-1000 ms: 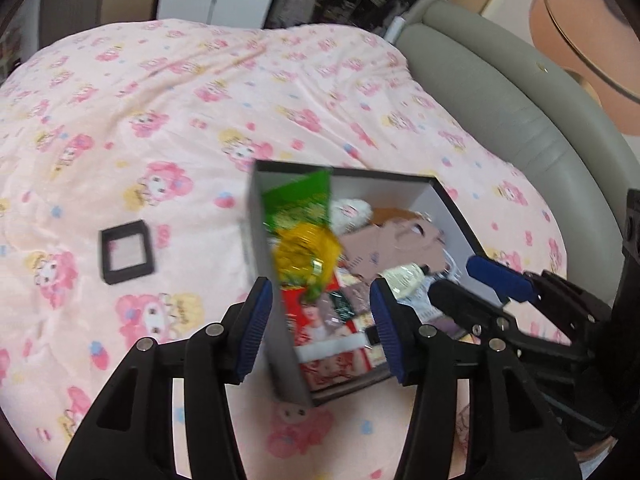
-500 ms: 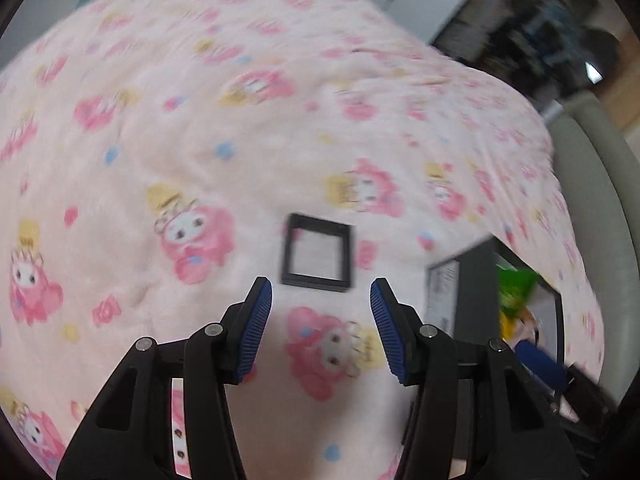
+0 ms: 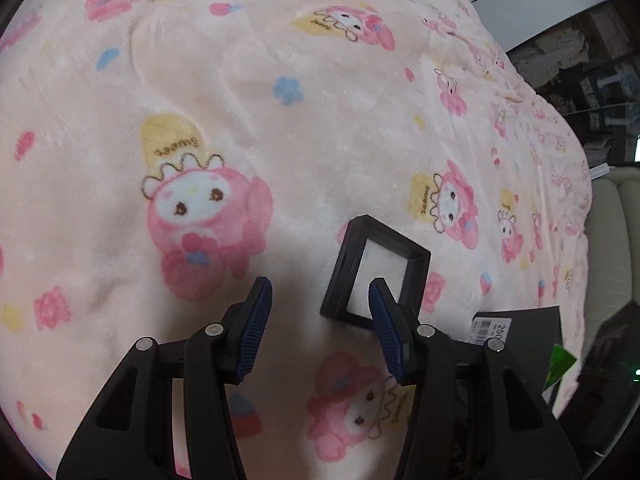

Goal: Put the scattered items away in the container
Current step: 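Grasp the black square frame with the left gripper, then carry the black frame with the left gripper over the box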

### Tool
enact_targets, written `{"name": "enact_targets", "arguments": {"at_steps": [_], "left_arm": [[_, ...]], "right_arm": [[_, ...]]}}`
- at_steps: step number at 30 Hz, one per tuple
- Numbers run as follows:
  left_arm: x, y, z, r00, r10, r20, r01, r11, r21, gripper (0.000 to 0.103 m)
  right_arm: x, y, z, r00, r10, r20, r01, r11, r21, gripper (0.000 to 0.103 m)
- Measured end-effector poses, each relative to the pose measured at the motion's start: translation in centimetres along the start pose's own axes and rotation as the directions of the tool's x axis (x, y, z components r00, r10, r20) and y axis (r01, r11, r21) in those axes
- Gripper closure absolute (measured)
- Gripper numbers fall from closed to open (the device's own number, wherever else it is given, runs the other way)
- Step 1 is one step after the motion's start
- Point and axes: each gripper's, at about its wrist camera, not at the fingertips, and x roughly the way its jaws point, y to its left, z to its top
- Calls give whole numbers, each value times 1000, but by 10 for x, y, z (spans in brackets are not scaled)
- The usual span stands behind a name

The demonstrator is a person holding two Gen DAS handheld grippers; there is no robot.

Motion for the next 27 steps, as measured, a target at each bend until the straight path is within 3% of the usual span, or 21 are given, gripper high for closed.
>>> {"name": "enact_targets", "arguments": {"at_steps": [5,7,8,10,15,18,21,27], "left_arm": [[21,10,3,988,-128,-84,119,987,-110,59],[28,10,4,987,-127,-99,115,986,-118,67],[32,7,5,986,-123,-108,111,988,-109,72],[34,5,3,988,-102,-114,92,992,-91,74],[6,-4,-3,986,-141,-84,138,990,-41,75],[-31,-15,-16,975,-218,-34,219,975,24,76],[-65,-36,-37,966,-259,6,256,958,132,76],[-87,-103,-75,930,-364,-57,364,882,300,76]], "right_arm": [[17,-9,2,999,50,-3,-50,998,36,59],[20,-12,2,996,91,-1,-91,995,43,62],[21,-13,1,993,118,-1,-118,992,50,72],[20,-15,0,986,166,-5,-165,984,61,79],[-15,-18,-5,974,217,58,-220,974,60,80],[-54,-19,-10,963,246,114,-251,967,33,80],[-94,-21,-19,954,248,167,-251,968,-3,80],[-166,-57,-52,944,164,286,-168,986,-12,80]]}}
